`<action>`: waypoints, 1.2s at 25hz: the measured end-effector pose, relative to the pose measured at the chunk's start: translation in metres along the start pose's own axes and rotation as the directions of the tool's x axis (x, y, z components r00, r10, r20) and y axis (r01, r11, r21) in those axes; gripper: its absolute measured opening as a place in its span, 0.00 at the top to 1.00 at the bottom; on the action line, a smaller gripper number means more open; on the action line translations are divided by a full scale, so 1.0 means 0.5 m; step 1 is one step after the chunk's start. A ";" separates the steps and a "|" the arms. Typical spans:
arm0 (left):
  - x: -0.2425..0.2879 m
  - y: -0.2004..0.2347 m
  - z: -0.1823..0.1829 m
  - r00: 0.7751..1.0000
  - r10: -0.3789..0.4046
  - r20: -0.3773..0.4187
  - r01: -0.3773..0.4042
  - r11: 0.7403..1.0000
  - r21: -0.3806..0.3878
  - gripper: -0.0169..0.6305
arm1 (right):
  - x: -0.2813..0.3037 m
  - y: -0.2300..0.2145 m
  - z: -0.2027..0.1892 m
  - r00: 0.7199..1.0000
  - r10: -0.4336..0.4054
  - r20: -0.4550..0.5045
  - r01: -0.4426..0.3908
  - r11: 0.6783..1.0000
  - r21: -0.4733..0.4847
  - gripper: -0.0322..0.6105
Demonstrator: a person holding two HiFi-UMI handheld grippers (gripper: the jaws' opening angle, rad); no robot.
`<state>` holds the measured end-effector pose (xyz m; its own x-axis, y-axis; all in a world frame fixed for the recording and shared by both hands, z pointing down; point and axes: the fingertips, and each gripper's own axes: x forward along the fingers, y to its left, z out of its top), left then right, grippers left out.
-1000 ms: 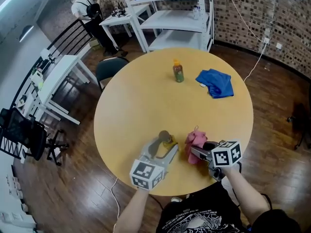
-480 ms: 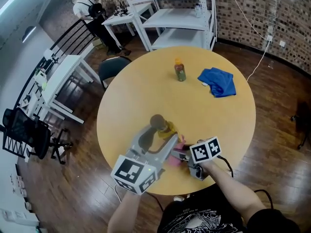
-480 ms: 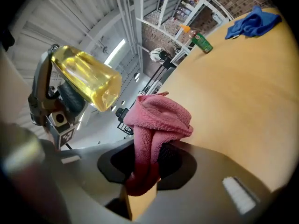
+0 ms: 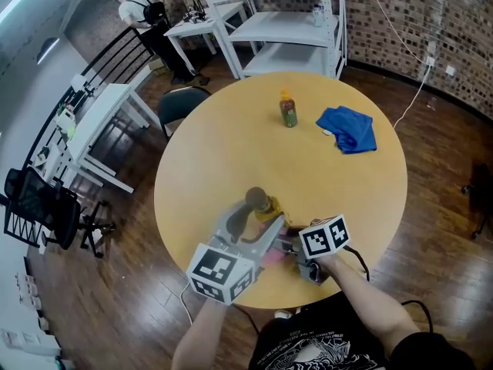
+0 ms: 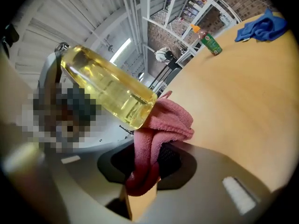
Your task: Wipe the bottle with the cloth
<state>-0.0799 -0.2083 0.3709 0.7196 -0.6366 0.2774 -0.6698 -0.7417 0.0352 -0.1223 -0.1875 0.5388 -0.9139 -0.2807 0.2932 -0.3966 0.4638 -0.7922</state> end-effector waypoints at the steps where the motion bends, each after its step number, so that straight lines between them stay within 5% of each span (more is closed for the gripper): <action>1: -0.001 0.000 -0.002 1.000 -0.002 -0.001 0.002 1.000 0.001 0.59 | -0.005 -0.005 0.001 1.000 -0.007 0.005 0.007 1.000 0.003 0.79; 18: 0.022 -0.001 -0.028 1.000 0.001 -0.014 -0.001 1.000 -0.010 0.59 | -0.084 -0.080 0.007 0.990 -0.137 0.020 0.138 0.990 -0.029 0.79; 25: 0.033 0.022 -0.104 0.999 0.041 -0.034 -0.042 0.999 -0.024 0.59 | -0.149 -0.118 0.017 0.956 -0.283 0.079 0.289 0.953 -0.090 0.79; 30: 0.057 0.023 -0.157 0.998 0.045 -0.039 -0.047 0.998 -0.041 0.59 | -0.170 -0.100 0.027 0.948 -0.302 0.100 0.314 0.938 -0.145 0.79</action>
<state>-0.0814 -0.2184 0.4547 0.6807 -0.6610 0.3159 -0.7098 -0.7017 0.0612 -0.0234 -0.1981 0.5465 -0.7381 -0.4900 0.4637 -0.6717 0.4689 -0.5736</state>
